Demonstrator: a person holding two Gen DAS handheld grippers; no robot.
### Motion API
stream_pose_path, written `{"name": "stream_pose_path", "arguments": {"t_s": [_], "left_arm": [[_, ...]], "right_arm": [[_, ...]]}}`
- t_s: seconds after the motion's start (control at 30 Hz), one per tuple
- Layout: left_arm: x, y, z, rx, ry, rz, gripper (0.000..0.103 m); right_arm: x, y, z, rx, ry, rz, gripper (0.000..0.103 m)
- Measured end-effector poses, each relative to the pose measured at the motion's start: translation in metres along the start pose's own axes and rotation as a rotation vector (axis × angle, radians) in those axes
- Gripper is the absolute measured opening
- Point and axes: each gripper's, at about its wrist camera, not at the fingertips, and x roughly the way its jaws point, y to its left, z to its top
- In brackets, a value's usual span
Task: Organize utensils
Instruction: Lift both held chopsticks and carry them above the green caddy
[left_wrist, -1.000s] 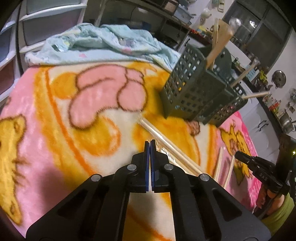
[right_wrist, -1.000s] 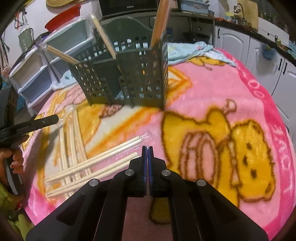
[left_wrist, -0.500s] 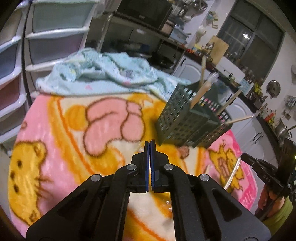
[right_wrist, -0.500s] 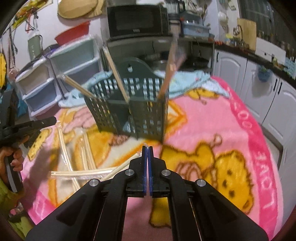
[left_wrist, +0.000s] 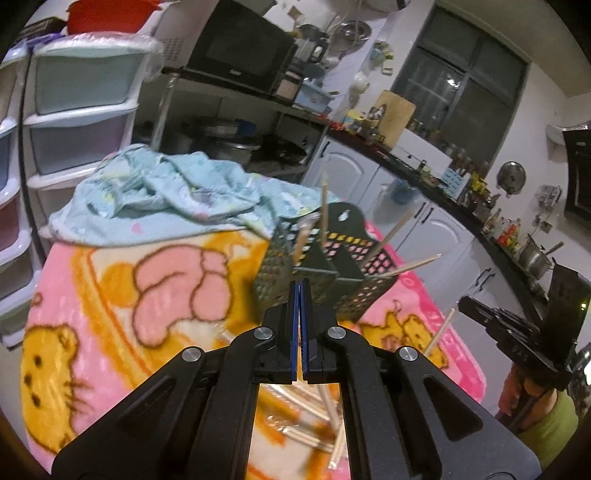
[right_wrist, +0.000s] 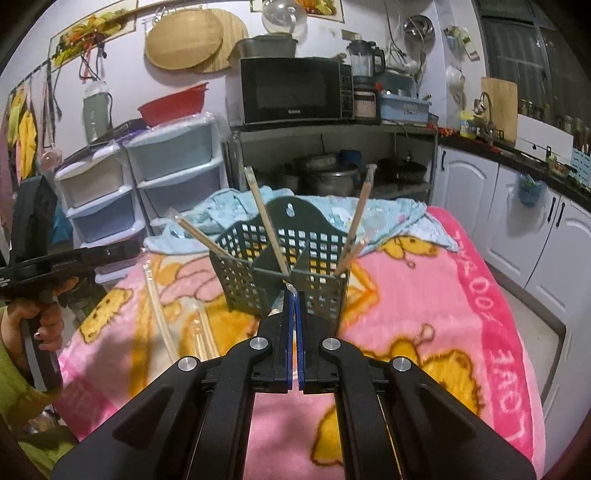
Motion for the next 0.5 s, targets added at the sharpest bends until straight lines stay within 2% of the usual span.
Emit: {"name": "stream_pose_path", "arguments": {"t_s": [0.5], "left_arm": [[-0.007,-0.039,0.015,0.072,-0.028,-0.092,0.000]], "right_arm": [[-0.028,0.007,0.015,-0.015,-0.075,-0.003,0.001]]}}
